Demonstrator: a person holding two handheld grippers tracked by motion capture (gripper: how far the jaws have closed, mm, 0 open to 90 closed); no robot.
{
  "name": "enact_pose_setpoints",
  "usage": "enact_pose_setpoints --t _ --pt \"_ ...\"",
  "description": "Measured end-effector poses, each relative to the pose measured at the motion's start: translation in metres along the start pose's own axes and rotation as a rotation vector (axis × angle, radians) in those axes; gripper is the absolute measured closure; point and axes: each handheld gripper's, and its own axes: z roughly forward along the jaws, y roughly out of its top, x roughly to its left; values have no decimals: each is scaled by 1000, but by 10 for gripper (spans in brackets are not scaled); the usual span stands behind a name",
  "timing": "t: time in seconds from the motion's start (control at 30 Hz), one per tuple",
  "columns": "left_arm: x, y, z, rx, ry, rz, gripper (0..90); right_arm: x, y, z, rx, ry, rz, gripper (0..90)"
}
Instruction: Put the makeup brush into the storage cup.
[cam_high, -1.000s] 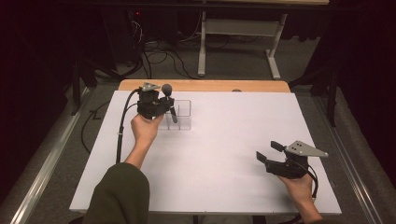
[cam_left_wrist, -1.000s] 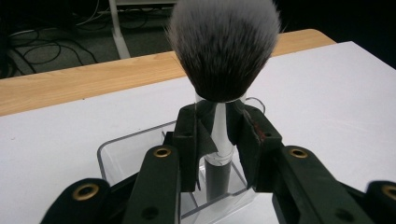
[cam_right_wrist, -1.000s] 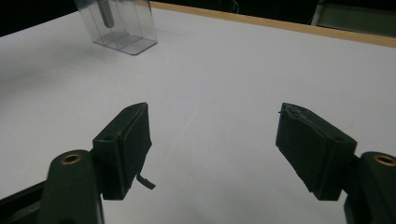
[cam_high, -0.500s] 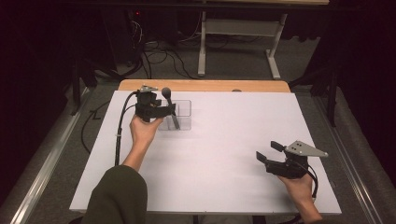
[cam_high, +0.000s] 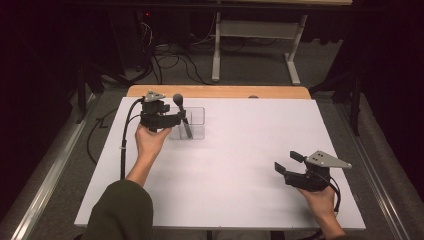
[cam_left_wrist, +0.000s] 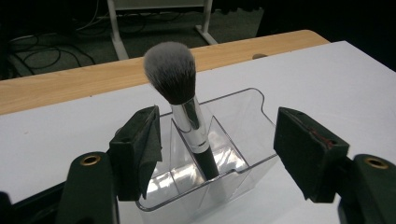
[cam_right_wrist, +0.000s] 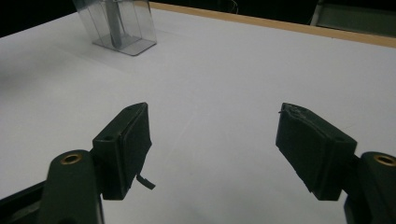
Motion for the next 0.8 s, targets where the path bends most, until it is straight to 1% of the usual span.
enact_pose_setpoints --t 0.13,0.23,0.4,0.5,0.8 --pt "-1 0 -3 -6 -4 11 322 0 0 0 -2 0 -3 279" --pt "-2 1 -5 -10 -8 13 322 0 0 0 -1 0 3 279" --pt "-3 0 -8 -18 -13 17 322 0 0 0 -2 0 -2 279" --pt "-4 1 -11 -17 -13 29 321 0 0 0 -2 0 -4 279" --pt "-6 0 -16 -30 -26 37 319 0 0 0 -3 -1 -2 279"
